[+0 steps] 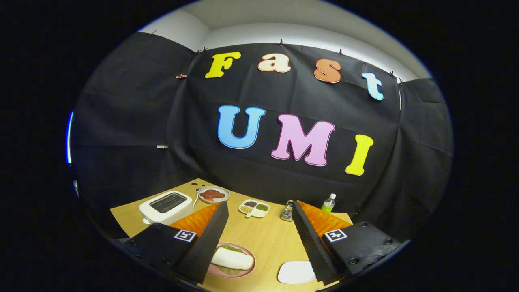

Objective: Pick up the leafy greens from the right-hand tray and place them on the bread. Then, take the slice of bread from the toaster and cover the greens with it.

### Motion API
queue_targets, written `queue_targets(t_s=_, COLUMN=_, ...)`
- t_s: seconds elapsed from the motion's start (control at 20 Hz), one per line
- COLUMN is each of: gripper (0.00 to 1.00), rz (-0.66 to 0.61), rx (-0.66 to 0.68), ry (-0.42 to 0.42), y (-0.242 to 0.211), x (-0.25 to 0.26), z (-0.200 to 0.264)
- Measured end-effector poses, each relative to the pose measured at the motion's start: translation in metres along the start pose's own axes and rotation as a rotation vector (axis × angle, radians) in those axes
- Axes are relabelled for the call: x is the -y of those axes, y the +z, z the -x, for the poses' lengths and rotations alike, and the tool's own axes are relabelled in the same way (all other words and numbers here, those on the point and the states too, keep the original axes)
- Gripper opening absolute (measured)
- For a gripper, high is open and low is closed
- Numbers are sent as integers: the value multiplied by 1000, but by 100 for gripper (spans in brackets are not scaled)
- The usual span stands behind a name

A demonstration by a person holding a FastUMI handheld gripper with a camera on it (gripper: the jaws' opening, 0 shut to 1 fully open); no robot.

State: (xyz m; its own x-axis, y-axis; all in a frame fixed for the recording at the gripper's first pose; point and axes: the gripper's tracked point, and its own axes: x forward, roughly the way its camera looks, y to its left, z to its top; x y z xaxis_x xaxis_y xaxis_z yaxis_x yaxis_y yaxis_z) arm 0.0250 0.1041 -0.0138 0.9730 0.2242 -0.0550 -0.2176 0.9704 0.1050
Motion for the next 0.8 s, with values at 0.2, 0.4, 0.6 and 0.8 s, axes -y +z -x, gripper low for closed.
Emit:
queue_targets(t_s=0.2, gripper=98, rz=30, rx=30, ry=-9, y=10, x=-8, z=11)
queue_targets(t_s=0.4, gripper=98, rz=40, rx=18, ry=9, y=8, x=-20, z=12)
queue_targets(t_s=0.6, gripper=98, rz=35, rx=14, ry=9, y=9, x=-24, z=12)
queue_targets(t_s=0.8, gripper=98, rz=30, rx=4, ry=-5, y=8, x=-20, z=12)
